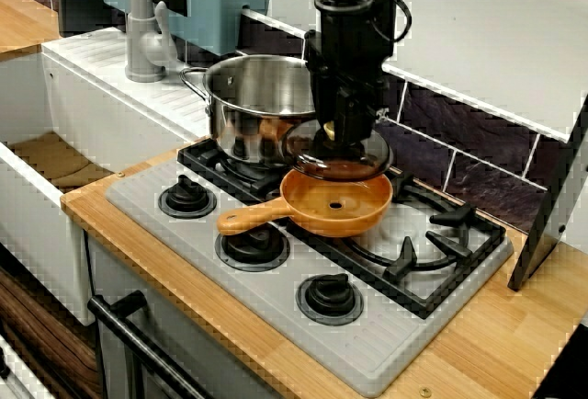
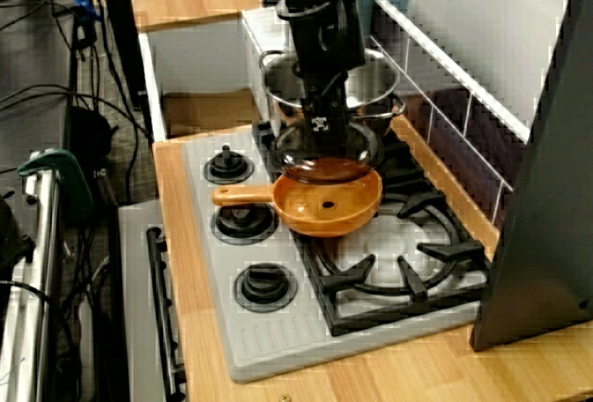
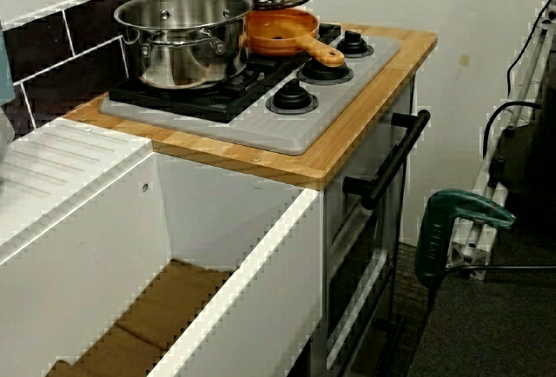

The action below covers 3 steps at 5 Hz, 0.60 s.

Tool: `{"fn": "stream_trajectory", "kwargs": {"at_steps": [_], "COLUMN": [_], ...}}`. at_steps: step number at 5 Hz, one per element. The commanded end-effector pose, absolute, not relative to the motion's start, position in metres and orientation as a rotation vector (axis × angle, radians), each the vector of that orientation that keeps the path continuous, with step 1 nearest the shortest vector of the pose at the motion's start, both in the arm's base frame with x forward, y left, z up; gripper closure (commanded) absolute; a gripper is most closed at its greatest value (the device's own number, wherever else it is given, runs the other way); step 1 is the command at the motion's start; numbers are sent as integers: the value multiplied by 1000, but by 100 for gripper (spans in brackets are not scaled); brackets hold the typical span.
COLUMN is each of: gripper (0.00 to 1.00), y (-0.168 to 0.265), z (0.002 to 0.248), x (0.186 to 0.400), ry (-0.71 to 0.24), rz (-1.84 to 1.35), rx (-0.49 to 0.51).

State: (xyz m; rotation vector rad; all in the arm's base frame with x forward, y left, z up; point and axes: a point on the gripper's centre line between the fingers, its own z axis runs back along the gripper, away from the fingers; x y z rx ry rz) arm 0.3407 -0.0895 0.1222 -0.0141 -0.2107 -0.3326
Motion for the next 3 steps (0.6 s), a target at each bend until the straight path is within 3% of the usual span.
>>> {"fn": "stream_trajectory", "kwargs": {"at_steps": [1, 3], "gripper": [100, 100], "y": [-83, -85], "z": [161, 162], "x": [334, 323], "ry": [-313, -319], "rz": [-333, -350], "rx": [-30, -24]}}
